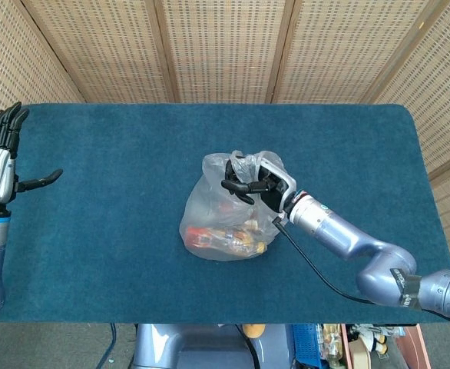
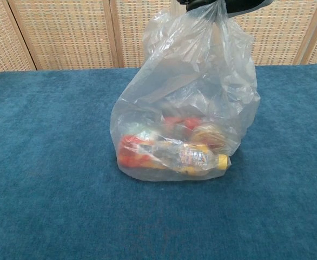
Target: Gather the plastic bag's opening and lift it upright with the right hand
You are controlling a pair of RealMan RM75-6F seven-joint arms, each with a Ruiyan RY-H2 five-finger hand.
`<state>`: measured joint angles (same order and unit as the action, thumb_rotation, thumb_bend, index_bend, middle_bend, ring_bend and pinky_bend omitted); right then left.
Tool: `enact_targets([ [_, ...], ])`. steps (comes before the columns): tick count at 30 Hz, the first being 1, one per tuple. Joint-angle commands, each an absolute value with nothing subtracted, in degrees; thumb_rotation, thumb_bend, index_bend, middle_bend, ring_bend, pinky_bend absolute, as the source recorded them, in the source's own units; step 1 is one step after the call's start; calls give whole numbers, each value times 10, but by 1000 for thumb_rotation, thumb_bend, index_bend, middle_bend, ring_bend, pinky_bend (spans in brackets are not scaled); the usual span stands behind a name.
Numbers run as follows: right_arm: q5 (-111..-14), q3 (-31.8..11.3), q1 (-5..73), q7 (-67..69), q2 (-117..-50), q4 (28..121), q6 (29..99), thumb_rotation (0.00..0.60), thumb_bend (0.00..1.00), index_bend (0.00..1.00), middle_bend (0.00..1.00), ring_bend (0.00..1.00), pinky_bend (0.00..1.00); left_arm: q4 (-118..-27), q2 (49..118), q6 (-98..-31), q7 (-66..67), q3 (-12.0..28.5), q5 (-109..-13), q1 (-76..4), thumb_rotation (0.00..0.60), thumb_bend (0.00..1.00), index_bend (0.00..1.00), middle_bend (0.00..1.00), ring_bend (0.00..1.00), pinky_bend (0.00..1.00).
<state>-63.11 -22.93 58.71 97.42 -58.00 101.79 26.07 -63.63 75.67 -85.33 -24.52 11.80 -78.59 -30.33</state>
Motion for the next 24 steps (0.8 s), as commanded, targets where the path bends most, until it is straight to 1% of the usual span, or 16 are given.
enact_targets([
  [1,-600,-234,591,921,-581,1025,246,600,582,649,735,667,899,-644,749,-867,-255,114,-786,-283,600,95,0,0,0,2],
  [3,-591,-235,591,899,-584,1027,245,600,747,671,750,677,910,-649,745,-874,-260,114,-786,-273,600,97,0,0,0,2],
  [5,-582,-237,590,876,-586,1029,244,600,848,686,762,688,928,-655,741,-882,-261,113,-787,-261,600,102,0,0,0,2],
  [8,-567,-239,589,849,-590,1029,245,600,955,701,777,700,946,-668,733,-889,-252,110,-787,-247,600,115,0,0,0,1],
  [10,-558,-240,590,833,-591,1028,246,600,995,709,784,705,956,-682,726,-889,-242,108,-780,-236,600,128,0,0,0,0],
  [16,-518,-237,597,775,-587,1029,248,600,1000,753,814,747,997,-756,685,-859,-190,91,-756,-207,600,153,0,0,0,0],
  [18,-498,-234,602,748,-586,1029,258,600,1000,759,819,761,1000,-805,658,-841,-164,84,-735,-192,600,153,0,0,0,0],
  [22,-471,-227,614,709,-582,1031,266,600,1000,763,820,785,1000,-862,633,-839,-135,80,-717,-176,600,157,0,0,0,0],
  [24,-442,-220,629,678,-577,1035,269,600,1000,764,820,793,1000,-904,614,-840,-100,73,-708,-165,600,160,0,0,0,0],
])
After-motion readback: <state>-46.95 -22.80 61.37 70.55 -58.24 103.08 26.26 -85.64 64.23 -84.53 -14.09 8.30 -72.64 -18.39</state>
